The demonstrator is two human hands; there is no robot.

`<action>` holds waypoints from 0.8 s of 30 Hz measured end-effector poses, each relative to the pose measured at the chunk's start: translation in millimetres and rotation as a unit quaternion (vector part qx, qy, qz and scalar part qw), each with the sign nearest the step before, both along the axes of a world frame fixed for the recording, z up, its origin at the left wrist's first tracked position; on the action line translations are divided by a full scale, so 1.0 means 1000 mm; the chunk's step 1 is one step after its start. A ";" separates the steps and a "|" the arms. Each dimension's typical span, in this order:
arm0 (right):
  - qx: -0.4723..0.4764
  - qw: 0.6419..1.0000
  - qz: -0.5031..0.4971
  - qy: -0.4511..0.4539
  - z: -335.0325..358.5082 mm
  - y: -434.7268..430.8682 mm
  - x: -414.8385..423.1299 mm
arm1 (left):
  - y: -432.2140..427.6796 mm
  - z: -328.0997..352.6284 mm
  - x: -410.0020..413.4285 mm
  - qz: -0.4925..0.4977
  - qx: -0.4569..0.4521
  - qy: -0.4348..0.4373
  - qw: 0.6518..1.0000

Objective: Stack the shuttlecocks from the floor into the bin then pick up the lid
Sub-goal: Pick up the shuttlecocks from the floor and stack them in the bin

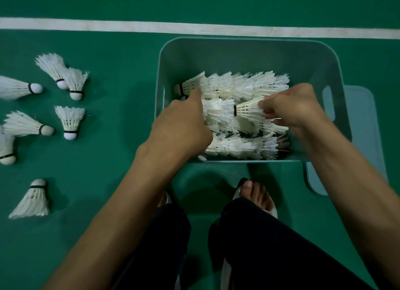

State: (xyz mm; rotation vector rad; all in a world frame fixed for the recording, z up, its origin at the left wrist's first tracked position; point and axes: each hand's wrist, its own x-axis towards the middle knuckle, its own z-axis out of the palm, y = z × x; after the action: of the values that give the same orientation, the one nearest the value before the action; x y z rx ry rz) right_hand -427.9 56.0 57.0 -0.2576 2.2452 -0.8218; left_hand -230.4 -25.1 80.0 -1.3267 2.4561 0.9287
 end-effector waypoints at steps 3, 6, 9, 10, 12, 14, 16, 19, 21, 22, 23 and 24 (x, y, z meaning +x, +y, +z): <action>0.008 0.997 0.013 -0.076 -0.001 -0.016 0.012 | -0.002 -0.004 -0.005 -0.010 0.009 -0.034 0.999; 0.012 0.994 0.006 -0.108 -0.006 -0.028 0.019 | -0.003 -0.008 -0.010 -0.012 0.026 -0.057 0.998; 0.012 0.994 -0.007 -0.111 -0.009 -0.032 0.018 | -0.003 -0.010 -0.010 -0.011 0.021 -0.067 0.997; 0.014 0.994 -0.002 -0.111 -0.008 -0.031 0.018 | -0.003 -0.010 -0.009 -0.013 0.019 -0.067 0.997; 0.020 0.995 0.020 -0.095 -0.008 -0.027 0.016 | -0.001 -0.008 -0.007 -0.015 0.010 -0.062 0.998; 0.027 0.997 0.048 -0.044 -0.005 -0.021 0.014 | 0.001 -0.004 -0.005 -0.019 -0.013 -0.045 0.999; 0.037 0.996 0.078 0.037 0.001 -0.016 0.012 | 0.001 0.003 0.000 -0.021 -0.044 -0.014 0.999; 0.025 0.985 0.094 0.143 0.019 -0.010 0.015 | 0.000 0.018 0.010 -0.012 -0.096 0.051 0.994; -0.014 0.976 0.118 0.181 0.036 -0.010 0.026 | -0.001 0.028 0.018 -0.003 -0.126 0.097 0.987; -0.041 0.972 0.133 0.192 0.045 -0.011 0.035 | -0.003 0.032 0.023 0.001 -0.135 0.121 0.983; -0.072 0.967 0.146 0.196 0.055 -0.015 0.046 | -0.005 0.037 0.030 0.007 -0.144 0.146 0.979; -0.107 0.963 0.155 0.195 0.063 -0.022 0.059 | -0.007 0.040 0.038 0.015 -0.152 0.167 0.974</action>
State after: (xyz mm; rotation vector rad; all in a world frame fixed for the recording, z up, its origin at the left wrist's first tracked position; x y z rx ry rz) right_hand -368.9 34.4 119.5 -0.9204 2.3812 -0.9009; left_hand -192.6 -32.5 119.8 -1.3982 2.9424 0.8677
